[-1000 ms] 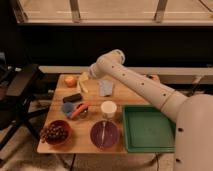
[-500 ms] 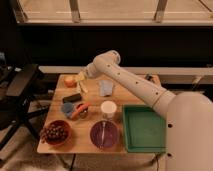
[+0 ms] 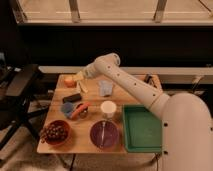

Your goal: Place apple in plastic cup

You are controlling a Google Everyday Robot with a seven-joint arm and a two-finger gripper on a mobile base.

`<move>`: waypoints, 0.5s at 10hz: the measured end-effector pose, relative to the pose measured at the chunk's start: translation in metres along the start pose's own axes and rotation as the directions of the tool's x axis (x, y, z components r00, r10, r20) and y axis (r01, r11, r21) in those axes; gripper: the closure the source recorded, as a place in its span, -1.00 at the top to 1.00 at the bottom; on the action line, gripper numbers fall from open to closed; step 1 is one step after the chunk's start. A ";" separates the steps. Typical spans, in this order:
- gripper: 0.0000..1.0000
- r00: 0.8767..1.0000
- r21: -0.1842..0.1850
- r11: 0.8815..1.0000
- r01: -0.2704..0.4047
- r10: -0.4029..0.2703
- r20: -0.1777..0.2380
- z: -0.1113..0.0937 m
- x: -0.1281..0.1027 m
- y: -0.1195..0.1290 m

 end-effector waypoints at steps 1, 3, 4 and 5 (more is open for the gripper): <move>0.46 1.000 0.023 1.000 0.013 -0.013 -0.010 0.014 0.004 -0.006; 0.46 0.999 0.060 0.998 0.030 -0.028 -0.025 0.037 0.008 -0.012; 0.46 0.999 0.076 0.997 0.028 -0.026 -0.030 0.044 0.007 -0.010; 0.46 0.999 0.106 0.994 0.017 -0.013 -0.034 0.049 0.007 -0.009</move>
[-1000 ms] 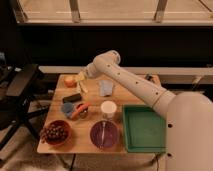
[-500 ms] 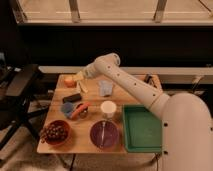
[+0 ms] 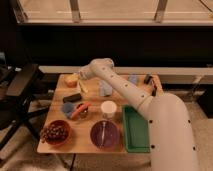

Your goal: Place apple in plastic cup

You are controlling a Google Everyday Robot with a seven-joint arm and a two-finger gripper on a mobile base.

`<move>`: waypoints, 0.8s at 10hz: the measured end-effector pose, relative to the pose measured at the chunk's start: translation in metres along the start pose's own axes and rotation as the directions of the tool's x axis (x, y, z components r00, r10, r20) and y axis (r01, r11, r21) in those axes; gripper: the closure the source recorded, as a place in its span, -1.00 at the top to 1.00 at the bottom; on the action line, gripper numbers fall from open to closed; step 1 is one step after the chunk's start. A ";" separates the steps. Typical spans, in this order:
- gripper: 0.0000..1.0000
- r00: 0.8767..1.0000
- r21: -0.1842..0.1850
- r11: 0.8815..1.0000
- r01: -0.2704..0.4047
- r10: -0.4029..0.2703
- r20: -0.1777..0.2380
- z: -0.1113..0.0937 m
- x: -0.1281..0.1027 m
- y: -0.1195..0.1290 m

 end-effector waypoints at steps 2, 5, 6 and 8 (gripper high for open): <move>0.46 1.000 0.019 1.000 -0.004 0.004 -0.001 0.004 0.000 -0.003; 0.46 1.000 0.017 1.000 -0.004 0.004 -0.001 0.003 0.000 -0.001; 0.46 1.000 0.017 1.000 0.002 -0.002 0.002 0.005 0.000 -0.002; 0.46 0.997 0.018 0.997 0.078 -0.078 -0.002 0.022 0.000 0.000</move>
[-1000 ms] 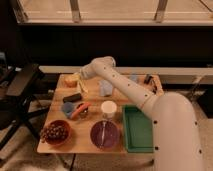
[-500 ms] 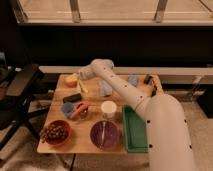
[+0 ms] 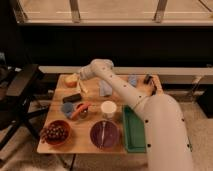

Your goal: Place apple in plastic cup

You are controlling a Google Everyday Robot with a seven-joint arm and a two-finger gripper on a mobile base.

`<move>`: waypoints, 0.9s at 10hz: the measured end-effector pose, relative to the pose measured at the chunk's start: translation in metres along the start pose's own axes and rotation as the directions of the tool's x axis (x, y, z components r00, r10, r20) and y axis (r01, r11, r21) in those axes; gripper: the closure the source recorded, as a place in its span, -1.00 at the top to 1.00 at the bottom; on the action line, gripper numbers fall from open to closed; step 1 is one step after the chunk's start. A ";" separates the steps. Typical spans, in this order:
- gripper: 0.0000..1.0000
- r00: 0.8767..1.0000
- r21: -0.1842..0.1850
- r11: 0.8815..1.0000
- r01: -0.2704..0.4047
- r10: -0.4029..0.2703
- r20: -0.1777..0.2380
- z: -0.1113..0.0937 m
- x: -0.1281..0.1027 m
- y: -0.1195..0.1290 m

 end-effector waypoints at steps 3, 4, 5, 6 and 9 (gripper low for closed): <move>0.46 1.000 -0.002 1.000 0.013 -0.013 -0.003 0.003 0.000 0.001; 0.46 1.000 -0.003 1.000 0.012 -0.012 -0.003 0.002 0.000 0.002; 0.46 1.000 -0.002 1.000 0.013 -0.013 -0.002 0.003 0.000 0.001; 0.46 1.000 -0.001 1.000 0.014 -0.014 -0.002 0.003 0.000 0.000; 0.46 0.999 0.021 0.999 0.041 -0.041 0.001 -0.005 -0.002 -0.005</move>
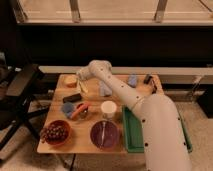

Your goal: Place apple in plastic cup

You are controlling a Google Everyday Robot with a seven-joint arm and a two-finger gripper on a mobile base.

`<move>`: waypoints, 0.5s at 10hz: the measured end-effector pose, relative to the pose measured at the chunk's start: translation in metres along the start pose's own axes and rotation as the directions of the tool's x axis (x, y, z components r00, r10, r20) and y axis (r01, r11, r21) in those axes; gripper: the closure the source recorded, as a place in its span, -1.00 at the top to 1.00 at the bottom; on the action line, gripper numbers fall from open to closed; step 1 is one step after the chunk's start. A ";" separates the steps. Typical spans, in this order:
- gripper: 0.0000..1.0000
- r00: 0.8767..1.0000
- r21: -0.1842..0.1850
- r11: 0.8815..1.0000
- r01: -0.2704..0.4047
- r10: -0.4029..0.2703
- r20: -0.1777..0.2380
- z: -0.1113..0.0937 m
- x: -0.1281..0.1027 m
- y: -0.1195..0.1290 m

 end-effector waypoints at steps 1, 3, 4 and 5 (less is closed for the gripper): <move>0.46 1.000 0.022 1.000 0.010 -0.010 -0.001 -0.006 -0.001 -0.002; 0.46 1.000 0.060 0.998 0.024 -0.024 -0.001 -0.016 -0.001 0.000; 0.46 1.000 0.068 0.997 0.028 -0.028 -0.001 -0.017 -0.001 0.000; 0.46 1.000 0.069 0.997 0.028 -0.028 -0.001 -0.017 0.000 0.000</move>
